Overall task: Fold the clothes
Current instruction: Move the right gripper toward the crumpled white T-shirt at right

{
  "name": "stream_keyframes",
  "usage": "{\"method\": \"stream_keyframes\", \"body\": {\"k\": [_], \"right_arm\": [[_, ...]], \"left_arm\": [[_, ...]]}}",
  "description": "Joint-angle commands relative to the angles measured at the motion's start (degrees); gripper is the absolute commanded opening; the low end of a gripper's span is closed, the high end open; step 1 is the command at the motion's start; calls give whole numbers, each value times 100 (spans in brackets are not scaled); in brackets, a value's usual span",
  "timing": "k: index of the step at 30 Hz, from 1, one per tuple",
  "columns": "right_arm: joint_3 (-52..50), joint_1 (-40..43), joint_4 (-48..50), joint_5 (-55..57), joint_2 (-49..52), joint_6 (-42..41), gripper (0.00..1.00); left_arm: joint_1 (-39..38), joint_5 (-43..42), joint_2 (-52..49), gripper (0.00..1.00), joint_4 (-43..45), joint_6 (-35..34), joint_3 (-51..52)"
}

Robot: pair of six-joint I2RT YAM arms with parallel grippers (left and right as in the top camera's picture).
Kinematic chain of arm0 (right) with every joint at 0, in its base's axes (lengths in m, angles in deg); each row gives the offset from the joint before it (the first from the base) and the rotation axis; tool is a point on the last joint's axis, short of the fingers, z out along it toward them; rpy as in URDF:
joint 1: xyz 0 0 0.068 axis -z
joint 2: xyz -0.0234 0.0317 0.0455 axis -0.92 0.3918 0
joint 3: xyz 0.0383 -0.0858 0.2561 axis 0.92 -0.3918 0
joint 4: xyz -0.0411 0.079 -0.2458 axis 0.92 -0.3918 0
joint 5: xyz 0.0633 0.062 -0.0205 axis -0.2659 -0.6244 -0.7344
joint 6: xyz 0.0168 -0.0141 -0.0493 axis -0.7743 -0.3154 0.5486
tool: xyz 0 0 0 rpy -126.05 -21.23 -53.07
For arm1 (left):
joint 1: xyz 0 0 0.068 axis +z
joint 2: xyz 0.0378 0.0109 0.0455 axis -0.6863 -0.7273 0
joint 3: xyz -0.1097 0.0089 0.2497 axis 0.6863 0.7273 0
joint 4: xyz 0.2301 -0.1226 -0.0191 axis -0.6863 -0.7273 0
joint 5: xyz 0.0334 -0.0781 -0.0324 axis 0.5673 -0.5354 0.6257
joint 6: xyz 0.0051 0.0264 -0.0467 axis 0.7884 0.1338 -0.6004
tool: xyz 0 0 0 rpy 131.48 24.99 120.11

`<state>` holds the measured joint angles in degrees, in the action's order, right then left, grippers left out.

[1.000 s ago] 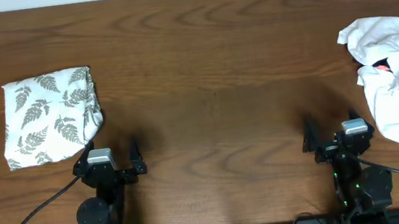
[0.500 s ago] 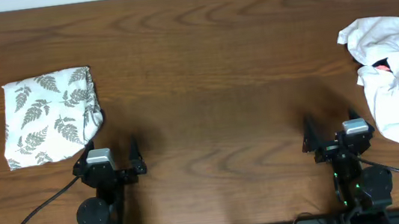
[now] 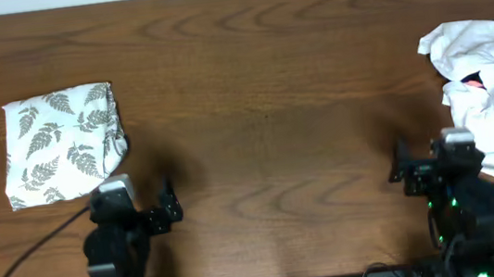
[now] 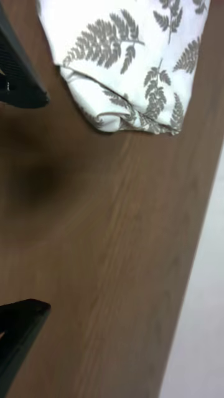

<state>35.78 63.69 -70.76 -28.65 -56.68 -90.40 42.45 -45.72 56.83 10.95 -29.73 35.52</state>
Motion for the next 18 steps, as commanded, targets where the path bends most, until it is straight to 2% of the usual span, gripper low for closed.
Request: {"method": "stream_keyframes", "body": {"k": [1,10,14,16,18], "right_arm": [[844,20,-433,219,876,-98,99],[3407,387,-2693,-717,3681,-94,99],[3858,389,-2914,-979,4391,-94,99],[3860,413,-2927,-706,4605,-125,99],[3860,498,-2968,-63,4778,-540,99]], "left_arm": [[-22,-83,-739,98,-496,-70,-966],[-22,-83,-3084,98,-2931,-66,-3338],[-22,-83,-3668,98,-3316,-70,-3738],[-22,-81,-3812,98,-3309,-70,-3738],[-22,-81,-3910,98,-3309,-72,-3735]]}}
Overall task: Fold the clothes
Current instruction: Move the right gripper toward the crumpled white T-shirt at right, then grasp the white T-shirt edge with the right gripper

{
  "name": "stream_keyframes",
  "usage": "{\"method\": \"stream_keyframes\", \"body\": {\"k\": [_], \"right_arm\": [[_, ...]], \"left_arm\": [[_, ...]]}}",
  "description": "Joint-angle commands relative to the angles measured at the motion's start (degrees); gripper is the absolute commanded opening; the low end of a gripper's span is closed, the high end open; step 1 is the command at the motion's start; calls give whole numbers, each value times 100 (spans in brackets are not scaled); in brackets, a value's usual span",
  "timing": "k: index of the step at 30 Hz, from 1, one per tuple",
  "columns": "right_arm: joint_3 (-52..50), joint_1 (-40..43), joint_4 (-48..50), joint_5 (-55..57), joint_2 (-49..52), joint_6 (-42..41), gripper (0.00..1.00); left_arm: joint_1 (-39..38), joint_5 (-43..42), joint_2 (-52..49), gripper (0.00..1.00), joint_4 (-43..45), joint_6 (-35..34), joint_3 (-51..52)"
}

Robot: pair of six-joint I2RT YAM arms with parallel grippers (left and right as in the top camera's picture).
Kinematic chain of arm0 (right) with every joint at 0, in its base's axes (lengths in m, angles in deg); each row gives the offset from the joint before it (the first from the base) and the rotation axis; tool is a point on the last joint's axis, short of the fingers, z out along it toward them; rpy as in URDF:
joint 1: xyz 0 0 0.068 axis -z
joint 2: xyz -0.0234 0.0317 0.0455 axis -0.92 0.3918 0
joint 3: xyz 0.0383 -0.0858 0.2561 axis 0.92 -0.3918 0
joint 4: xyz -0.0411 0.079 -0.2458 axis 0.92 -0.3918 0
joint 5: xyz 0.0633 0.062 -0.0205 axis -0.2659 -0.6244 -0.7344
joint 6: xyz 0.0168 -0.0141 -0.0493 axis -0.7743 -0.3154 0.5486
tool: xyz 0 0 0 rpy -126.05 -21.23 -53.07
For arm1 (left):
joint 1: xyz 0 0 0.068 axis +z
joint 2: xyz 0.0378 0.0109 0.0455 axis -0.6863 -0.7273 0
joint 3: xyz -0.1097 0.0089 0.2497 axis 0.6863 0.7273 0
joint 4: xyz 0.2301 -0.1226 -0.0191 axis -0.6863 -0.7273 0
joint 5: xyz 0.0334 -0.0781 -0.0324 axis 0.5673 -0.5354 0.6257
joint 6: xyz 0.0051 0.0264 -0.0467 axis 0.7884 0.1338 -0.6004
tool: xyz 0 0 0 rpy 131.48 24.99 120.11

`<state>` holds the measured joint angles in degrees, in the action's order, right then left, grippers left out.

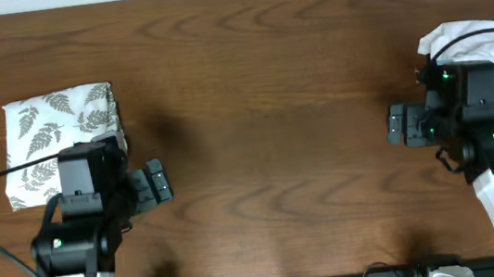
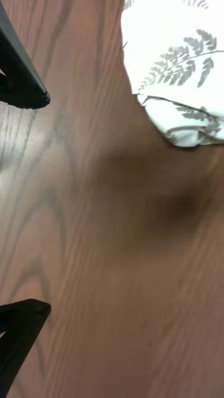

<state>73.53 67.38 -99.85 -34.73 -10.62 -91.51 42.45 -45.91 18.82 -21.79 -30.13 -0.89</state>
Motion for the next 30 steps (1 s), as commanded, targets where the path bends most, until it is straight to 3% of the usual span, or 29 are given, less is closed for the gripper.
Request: {"method": "stream_keyframes", "body": {"k": [1,5,12,23,30], "right_arm": [[85,221,-85,933,262,-699,99],[72,892,-39,1504,560,-822,99],[-48,2142,273,1537,1593,-542,99],[-48,2476,682,1532,3357,-321,99],[-48,2479,1012,1541,3899,-323,89]], "left_arm": [[-22,-61,-155,98,-35,-33,-96],[-22,-61,-221,98,-35,-33,-96],[-22,-61,-221,98,-24,-33,-96],[-22,-61,-221,98,-31,-33,-94],[-22,-61,-221,98,-33,-33,-94]]}}
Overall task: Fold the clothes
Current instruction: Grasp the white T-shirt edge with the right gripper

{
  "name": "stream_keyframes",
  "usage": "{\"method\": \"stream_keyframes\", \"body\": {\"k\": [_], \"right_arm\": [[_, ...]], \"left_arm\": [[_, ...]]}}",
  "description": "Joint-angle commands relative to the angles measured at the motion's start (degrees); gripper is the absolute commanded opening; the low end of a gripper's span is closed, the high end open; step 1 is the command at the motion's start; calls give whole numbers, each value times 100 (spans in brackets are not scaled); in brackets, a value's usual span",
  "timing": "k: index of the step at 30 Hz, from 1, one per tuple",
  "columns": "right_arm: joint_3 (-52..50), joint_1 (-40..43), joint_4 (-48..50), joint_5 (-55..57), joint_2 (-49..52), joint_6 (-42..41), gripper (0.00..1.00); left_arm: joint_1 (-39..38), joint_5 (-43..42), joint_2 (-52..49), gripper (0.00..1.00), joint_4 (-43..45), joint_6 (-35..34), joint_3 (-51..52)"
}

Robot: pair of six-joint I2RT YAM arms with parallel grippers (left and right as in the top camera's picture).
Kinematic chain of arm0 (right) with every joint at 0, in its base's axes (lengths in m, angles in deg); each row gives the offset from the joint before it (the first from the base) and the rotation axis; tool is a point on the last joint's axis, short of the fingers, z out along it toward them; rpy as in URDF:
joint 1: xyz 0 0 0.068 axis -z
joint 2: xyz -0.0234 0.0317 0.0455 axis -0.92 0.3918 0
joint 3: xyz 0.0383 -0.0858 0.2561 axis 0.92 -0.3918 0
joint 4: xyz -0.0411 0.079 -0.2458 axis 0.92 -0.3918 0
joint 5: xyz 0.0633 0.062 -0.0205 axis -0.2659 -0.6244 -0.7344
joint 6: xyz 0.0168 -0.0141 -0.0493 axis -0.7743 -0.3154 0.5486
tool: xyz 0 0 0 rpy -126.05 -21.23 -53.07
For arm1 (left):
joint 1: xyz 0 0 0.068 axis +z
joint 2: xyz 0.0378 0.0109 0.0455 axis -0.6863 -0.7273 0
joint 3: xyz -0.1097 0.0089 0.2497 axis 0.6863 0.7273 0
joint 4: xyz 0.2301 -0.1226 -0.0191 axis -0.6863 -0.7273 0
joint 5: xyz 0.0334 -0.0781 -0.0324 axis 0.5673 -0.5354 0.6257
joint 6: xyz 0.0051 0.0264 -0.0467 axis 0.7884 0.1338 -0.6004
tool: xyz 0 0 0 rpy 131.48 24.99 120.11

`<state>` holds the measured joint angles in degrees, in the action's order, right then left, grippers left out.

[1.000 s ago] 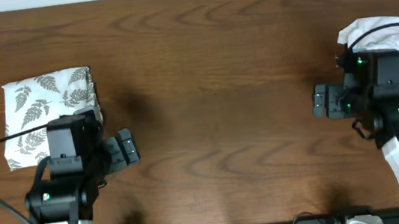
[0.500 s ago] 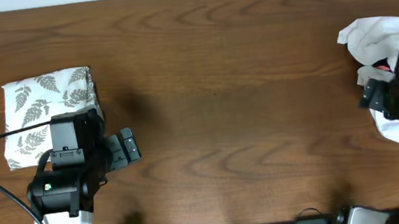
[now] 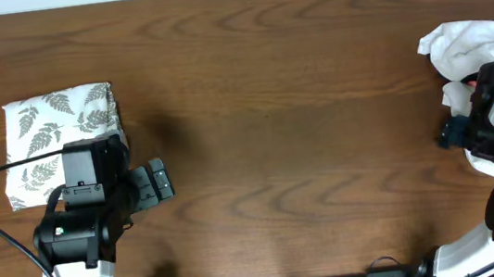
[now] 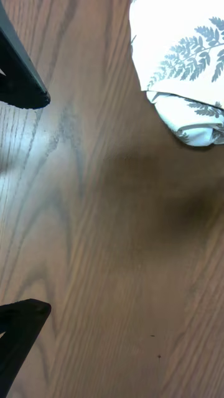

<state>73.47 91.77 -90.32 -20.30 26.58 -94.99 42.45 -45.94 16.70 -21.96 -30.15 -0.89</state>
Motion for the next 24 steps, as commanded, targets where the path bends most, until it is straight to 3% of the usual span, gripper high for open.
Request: {"method": "stream_keyframes", "body": {"k": [1,4,10,17,24], "right_arm": [[-42,39,98,94,223,24,85],[-42,39,136,83,258,22,64],[-42,37,125,-72,254,22,1],[328,-50,-229,-780,22,24,1],[1668,-470,-1220,-1823,-1034,341,1]], "left_arm": [[-22,-59,-9,98,-15,-31,-94],[-22,-59,-11,98,-13,-31,-94],[-22,-59,-28,98,-13,-31,-94],[-22,-59,-28,98,-13,-28,-94],[-22,-59,-28,98,-13,-28,-94]]}}
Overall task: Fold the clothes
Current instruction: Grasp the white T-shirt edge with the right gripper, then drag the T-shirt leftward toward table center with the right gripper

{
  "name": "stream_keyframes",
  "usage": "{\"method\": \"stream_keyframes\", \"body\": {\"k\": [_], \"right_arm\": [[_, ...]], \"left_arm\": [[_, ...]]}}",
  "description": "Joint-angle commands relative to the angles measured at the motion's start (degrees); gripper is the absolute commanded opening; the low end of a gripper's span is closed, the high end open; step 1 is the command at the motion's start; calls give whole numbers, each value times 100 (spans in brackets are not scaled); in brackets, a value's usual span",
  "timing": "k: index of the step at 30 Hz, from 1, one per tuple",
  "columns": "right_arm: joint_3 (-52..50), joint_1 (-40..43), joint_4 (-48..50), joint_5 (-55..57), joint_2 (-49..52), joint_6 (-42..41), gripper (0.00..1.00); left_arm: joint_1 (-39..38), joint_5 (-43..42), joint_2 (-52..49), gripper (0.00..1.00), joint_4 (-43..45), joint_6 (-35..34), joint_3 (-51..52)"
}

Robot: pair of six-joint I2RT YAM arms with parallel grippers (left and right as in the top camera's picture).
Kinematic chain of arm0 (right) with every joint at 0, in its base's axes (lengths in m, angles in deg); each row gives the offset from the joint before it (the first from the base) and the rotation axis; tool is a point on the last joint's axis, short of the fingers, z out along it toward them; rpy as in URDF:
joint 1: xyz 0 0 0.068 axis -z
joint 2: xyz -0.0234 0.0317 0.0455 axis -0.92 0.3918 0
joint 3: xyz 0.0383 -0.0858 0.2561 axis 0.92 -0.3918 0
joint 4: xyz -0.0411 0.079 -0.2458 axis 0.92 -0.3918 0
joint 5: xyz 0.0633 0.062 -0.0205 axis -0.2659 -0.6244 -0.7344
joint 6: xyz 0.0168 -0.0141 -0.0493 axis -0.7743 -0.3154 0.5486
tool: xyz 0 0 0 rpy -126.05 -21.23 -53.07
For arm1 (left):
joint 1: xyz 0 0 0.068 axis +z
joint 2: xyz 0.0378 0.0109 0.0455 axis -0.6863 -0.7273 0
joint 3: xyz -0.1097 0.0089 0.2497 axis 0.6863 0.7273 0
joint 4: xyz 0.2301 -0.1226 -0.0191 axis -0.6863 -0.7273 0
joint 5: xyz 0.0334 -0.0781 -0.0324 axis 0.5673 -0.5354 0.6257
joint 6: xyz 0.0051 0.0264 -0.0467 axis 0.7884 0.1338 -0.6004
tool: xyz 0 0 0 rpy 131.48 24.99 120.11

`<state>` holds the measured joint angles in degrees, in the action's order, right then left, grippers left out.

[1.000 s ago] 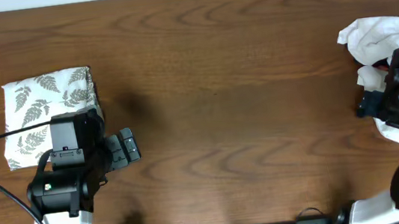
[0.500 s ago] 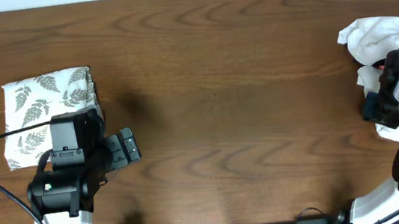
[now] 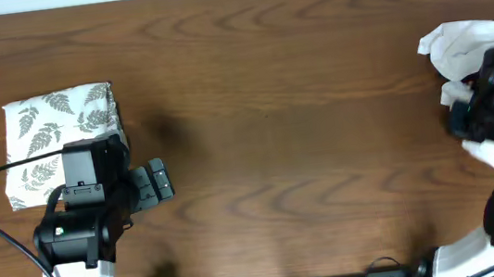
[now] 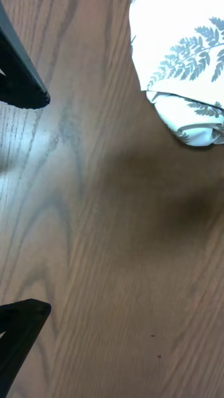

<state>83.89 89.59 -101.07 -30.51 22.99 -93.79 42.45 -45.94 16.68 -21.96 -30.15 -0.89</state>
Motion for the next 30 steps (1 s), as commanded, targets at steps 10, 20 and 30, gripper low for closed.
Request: {"method": "stream_keyframes", "body": {"k": [10,20,30], "right_arm": [[1408,-2096,-319,-1788,-1768,243,1],[1401,-4135,544,-1779,-1025,-245,1],[1401,-5005,2168,-1784,149,-507,1]], "left_arm": [[-22,-59,-26,98,-11,-31,-94],[-22,-59,-26,98,-15,-31,-94],[-22,-59,-26,98,-13,-31,-87]]}}
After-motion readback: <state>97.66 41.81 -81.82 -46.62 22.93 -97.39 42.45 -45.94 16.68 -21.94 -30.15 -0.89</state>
